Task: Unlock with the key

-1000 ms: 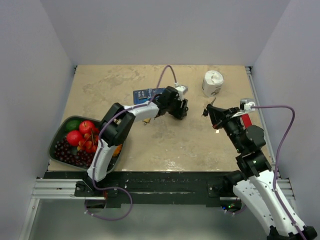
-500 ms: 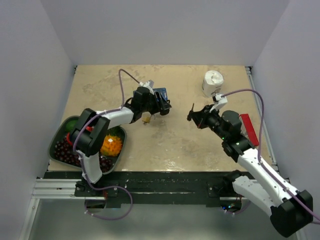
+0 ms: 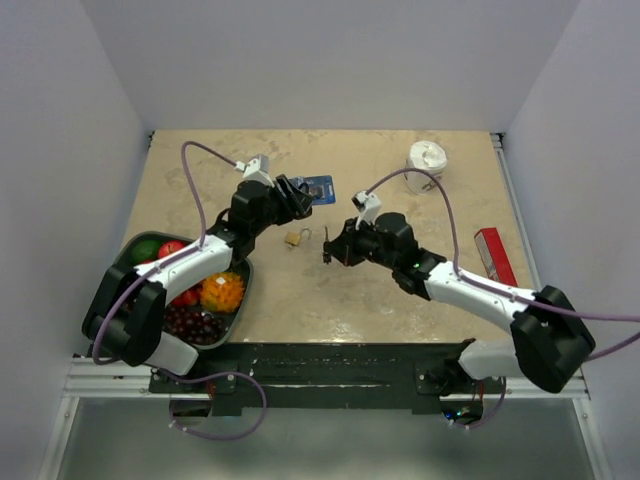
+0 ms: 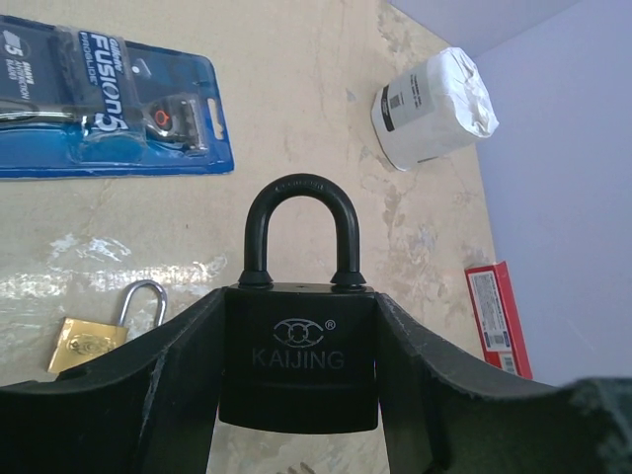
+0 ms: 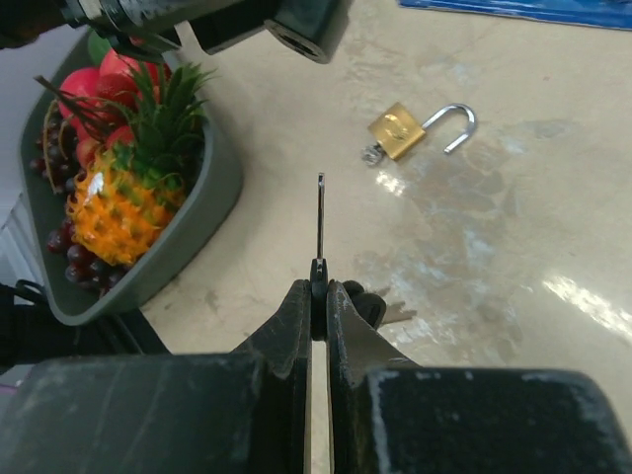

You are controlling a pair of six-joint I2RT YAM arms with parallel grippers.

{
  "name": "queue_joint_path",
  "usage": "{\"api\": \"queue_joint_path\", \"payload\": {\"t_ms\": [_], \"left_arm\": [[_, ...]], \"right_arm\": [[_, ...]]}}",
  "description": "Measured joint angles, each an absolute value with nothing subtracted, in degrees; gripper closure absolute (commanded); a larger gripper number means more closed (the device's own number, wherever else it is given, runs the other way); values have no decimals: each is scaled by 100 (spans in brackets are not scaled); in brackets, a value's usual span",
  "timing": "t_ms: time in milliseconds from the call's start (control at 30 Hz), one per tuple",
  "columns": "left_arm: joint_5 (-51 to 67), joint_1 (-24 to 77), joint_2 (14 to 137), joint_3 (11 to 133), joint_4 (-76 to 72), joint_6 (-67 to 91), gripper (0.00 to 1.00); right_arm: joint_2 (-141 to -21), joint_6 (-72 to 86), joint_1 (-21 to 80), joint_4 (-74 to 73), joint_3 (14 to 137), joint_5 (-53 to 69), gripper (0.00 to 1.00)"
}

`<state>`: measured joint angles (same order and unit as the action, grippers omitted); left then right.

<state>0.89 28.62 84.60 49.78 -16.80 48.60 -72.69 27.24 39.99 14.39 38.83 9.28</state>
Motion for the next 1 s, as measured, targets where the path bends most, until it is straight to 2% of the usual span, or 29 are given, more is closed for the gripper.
{"api": "queue_joint_path", "payload": {"t_ms": [467, 1000], "left_arm": [[-224, 2862, 8287, 4788, -1594, 4744, 100], [-189, 2864, 8246, 4814, -1487, 4355, 100]], "right_arm": [[-8792, 3094, 4060, 1841, 4965, 2032, 100], [-9122, 3238, 4003, 1758, 5387, 2630, 100]]}}
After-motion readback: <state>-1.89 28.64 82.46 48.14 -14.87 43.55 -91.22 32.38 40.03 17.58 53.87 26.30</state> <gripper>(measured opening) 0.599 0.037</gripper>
